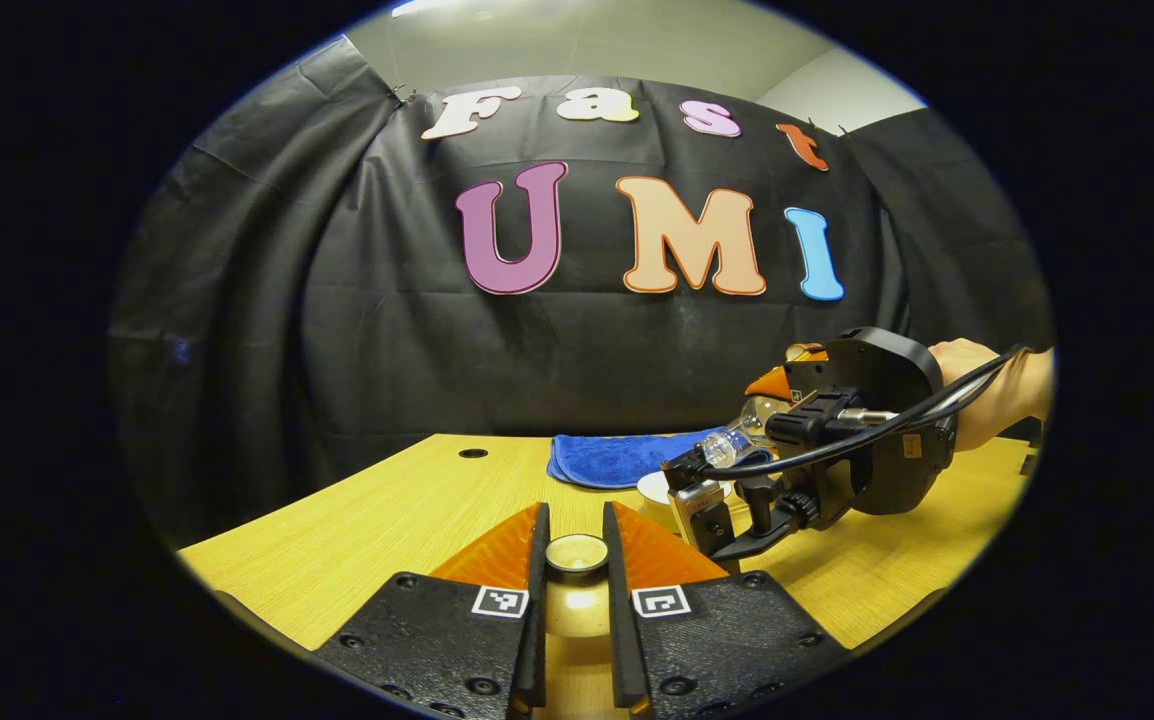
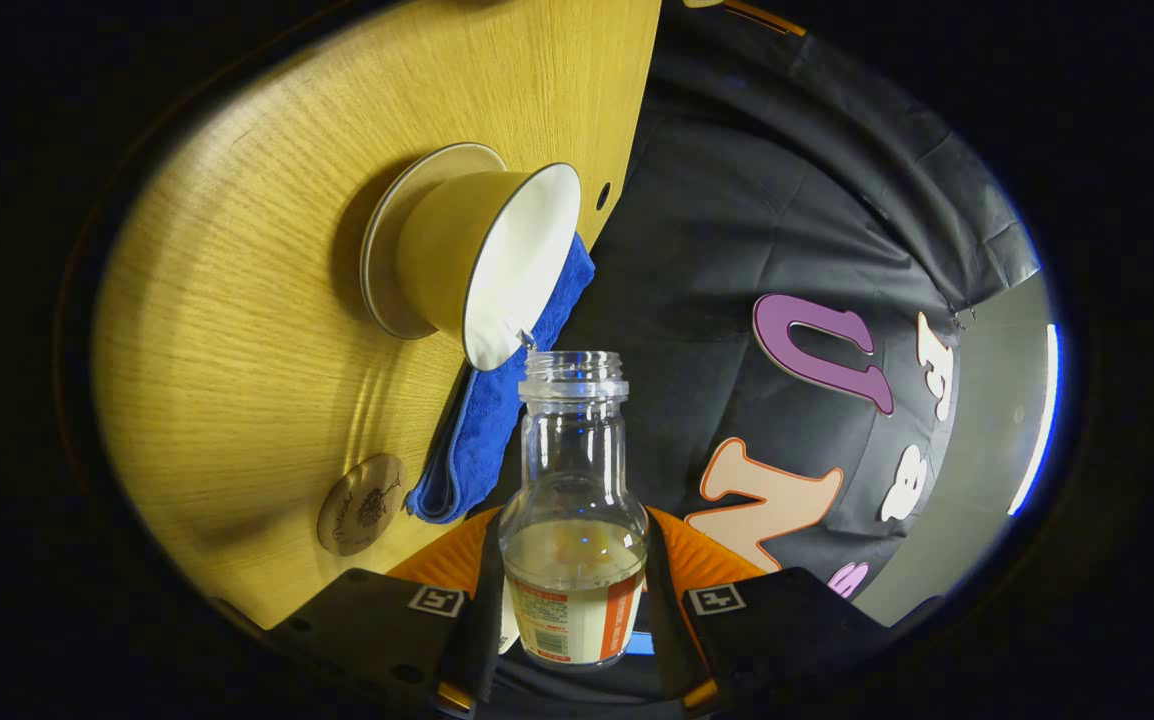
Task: Open the teacup lid with one hand, grasp the water bottle and pour water into the teacup with the other hand; after pouring, place the water bottle on the coaster and then close the teacup lid.
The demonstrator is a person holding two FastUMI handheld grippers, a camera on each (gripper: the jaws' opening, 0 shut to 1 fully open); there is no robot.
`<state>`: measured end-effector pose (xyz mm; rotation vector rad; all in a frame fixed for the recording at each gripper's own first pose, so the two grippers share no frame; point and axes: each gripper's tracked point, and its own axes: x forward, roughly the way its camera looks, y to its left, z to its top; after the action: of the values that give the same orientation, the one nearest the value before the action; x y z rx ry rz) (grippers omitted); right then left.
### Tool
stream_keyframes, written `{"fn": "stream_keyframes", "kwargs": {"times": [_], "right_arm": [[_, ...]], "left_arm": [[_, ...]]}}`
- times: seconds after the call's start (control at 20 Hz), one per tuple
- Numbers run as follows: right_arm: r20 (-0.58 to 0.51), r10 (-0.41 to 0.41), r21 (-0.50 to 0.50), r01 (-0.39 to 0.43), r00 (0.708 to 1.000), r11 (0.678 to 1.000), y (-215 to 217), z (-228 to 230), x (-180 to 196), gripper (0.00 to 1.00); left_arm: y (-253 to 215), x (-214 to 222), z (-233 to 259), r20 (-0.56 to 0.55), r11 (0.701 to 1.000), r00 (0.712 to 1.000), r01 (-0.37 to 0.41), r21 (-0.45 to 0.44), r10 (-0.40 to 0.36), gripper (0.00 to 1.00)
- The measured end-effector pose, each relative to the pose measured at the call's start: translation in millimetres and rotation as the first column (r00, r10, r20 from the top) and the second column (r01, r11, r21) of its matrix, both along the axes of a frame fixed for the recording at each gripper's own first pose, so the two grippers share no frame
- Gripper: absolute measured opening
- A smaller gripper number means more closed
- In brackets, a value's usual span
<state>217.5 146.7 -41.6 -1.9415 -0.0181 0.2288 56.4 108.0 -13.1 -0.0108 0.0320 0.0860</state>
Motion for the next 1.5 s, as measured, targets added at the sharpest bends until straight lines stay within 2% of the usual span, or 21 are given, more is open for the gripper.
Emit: {"fn": "stream_keyframes", "kwargs": {"times": [0.15,0.2,0.25,0.85,0.9,0.95,1.5], "right_arm": [[0.013,0.013,-0.04,-0.013,1.0,0.999,1,1,1,0.65],[0.016,0.019,-0.052,-0.018,1.0,0.998,1,2,1,0.65],[0.019,0.025,-0.058,-0.024,1.0,0.998,2,2,0,0.65],[0.037,0.069,-0.113,-0.065,0.997,0.991,9,4,-1,0.65],[0.038,0.073,-0.116,-0.068,0.997,0.991,10,5,-2,0.65],[0.04,0.076,-0.118,-0.071,0.996,0.991,11,5,-3,0.65],[0.024,0.081,-0.107,-0.078,0.996,0.991,12,3,-3,0.66]], "left_arm": [[-1,1,0,0.0,1.0,1.0,0.0,0.0,0.0,0.23],[0,0,0,0.0,1.0,1.0,0.0,0.0,0.0,0.26],[0,0,-1,0.0,1.0,1.0,0.0,0.0,0.0,0.23],[0,0,0,0.0,1.0,1.0,0.001,0.001,-0.001,0.23],[0,0,0,-0.001,1.0,1.0,0.0,-0.001,0.0,0.26],[0,0,0,0.0,1.0,1.0,0.001,0.0,-0.001,0.23],[0,0,0,0.0,1.0,1.0,0.0,0.001,0.0,0.23]]}}
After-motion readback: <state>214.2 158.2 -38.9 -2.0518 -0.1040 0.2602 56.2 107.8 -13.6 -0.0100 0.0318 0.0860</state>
